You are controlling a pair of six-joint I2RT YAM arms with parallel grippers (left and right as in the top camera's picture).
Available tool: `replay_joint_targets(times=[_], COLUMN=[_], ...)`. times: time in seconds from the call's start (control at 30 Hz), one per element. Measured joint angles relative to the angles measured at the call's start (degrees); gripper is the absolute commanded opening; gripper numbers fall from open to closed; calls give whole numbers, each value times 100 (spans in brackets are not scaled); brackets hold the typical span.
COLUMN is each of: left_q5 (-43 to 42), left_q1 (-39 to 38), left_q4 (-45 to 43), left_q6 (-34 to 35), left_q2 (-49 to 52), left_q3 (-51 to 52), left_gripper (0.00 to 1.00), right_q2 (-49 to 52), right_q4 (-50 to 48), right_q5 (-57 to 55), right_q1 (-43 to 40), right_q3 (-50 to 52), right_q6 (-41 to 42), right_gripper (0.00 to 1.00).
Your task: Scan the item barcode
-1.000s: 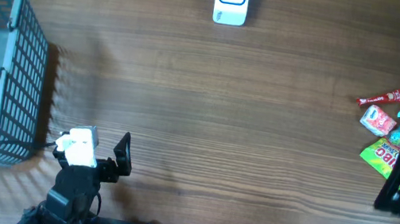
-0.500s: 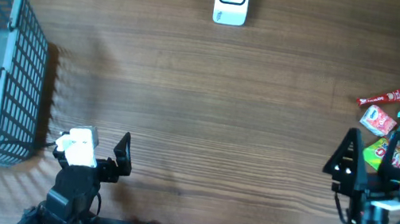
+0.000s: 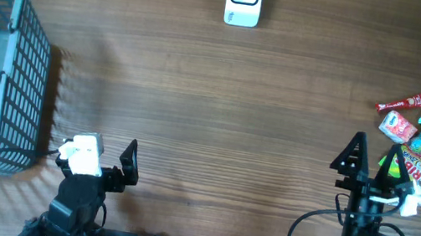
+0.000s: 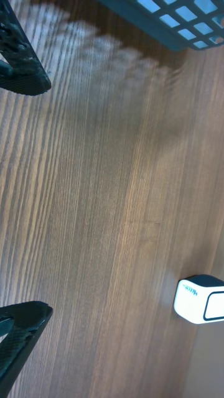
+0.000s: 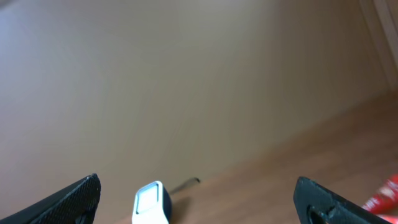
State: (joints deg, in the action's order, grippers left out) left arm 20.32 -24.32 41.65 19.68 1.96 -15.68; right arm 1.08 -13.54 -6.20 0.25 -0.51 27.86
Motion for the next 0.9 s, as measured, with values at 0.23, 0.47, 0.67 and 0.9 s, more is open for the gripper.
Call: replay_joint_targets(times=[0.23, 0.47, 0.67, 0.9], left_q5=[0, 0, 0, 0], left_q1=[0, 0, 0, 0], left_q4=[-2, -2, -2, -2], left_q6=[0, 0, 0, 0], left_q2=[0, 0, 2, 0], left_q3=[0, 0, 0, 0], left_gripper=[100, 100, 100, 100], right_q2=[-20, -17, -15, -13], right_q4=[1274, 1270, 1270, 1270], right_q5=[-138, -138, -138, -136], right_q1=[0, 0, 0, 0], right_q3=[15, 15, 15, 15], right_q6=[-52, -116, -116, -116], right_gripper=[100, 100, 100, 100])
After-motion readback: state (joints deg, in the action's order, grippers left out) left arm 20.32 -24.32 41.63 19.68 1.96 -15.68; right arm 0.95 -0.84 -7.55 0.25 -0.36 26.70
